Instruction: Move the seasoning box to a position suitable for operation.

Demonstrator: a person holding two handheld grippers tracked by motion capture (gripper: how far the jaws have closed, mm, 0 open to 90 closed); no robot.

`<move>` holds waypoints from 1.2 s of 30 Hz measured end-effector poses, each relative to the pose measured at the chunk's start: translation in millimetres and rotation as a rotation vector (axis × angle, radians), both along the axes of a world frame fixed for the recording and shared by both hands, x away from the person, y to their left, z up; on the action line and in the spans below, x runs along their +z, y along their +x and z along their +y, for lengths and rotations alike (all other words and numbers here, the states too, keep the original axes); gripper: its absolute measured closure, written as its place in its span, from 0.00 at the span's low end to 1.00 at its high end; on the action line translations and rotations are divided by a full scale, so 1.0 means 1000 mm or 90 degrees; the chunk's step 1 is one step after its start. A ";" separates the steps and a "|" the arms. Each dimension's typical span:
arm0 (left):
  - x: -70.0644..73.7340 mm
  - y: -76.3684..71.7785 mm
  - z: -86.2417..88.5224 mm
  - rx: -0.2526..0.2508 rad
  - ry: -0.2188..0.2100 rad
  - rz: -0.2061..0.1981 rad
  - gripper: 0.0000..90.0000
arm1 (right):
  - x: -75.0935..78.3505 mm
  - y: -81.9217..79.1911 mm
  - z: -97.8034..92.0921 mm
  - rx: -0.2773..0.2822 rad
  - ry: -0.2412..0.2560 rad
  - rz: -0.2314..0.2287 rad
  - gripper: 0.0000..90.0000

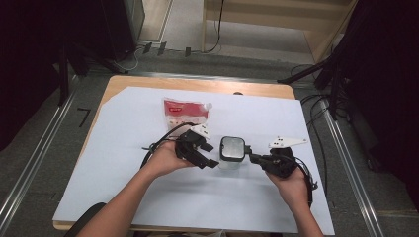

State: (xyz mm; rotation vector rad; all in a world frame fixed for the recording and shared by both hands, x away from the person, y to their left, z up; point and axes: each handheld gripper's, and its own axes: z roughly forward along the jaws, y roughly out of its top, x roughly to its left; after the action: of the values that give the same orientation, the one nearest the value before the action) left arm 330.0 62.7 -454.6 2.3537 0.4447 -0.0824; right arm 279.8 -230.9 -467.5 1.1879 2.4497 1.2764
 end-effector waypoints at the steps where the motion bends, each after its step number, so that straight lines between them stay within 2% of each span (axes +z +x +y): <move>1: 0.001 0.001 -0.001 -0.001 -0.001 0.001 0.33 | 0.000 0.000 -0.001 -0.004 0.000 0.000 1.00; 5: 0.005 0.004 -0.005 -0.006 -0.018 0.004 0.28 | 0.000 0.002 -0.004 -0.005 0.001 0.005 1.00; 7: 0.006 0.004 -0.008 -0.008 -0.020 -0.009 0.27 | -0.001 0.002 -0.005 -0.007 0.003 0.008 1.00; 8: 0.005 0.005 -0.009 -0.005 -0.026 -0.007 0.26 | -0.001 0.003 -0.005 -0.008 0.003 0.009 1.00; 12: 0.005 0.009 -0.013 -0.004 -0.018 0.001 0.23 | -0.001 0.004 -0.007 -0.012 0.002 0.010 1.00; 20: 0.005 0.016 -0.020 -0.035 -0.038 0.014 0.16 | -0.002 0.005 -0.008 -0.011 0.000 0.011 1.00; 22: 0.003 0.017 -0.022 -0.037 -0.034 0.007 0.16 | -0.002 0.004 -0.008 -0.011 0.001 0.013 1.00; 26: -0.001 0.021 -0.026 -0.044 -0.009 -0.005 0.16 | -0.002 0.004 -0.008 -0.011 0.000 0.013 1.00; 30: 0.001 0.024 -0.033 -0.054 -0.011 -0.007 0.16 | -0.003 0.005 -0.008 -0.013 0.000 0.013 1.00; 34: -0.003 0.028 -0.034 -0.061 -0.032 0.004 0.15 | -0.004 0.007 -0.008 -0.023 0.001 0.014 1.00; 36: -0.004 0.028 -0.035 -0.060 -0.030 0.001 0.15 | -0.004 0.010 -0.008 -0.025 0.002 0.007 1.00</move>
State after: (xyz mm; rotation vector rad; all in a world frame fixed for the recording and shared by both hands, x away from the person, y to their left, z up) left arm 357.7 27.3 -458.2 2.3284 0.3296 -0.1369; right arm 289.5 -239.0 -471.8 1.2414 2.4204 1.2663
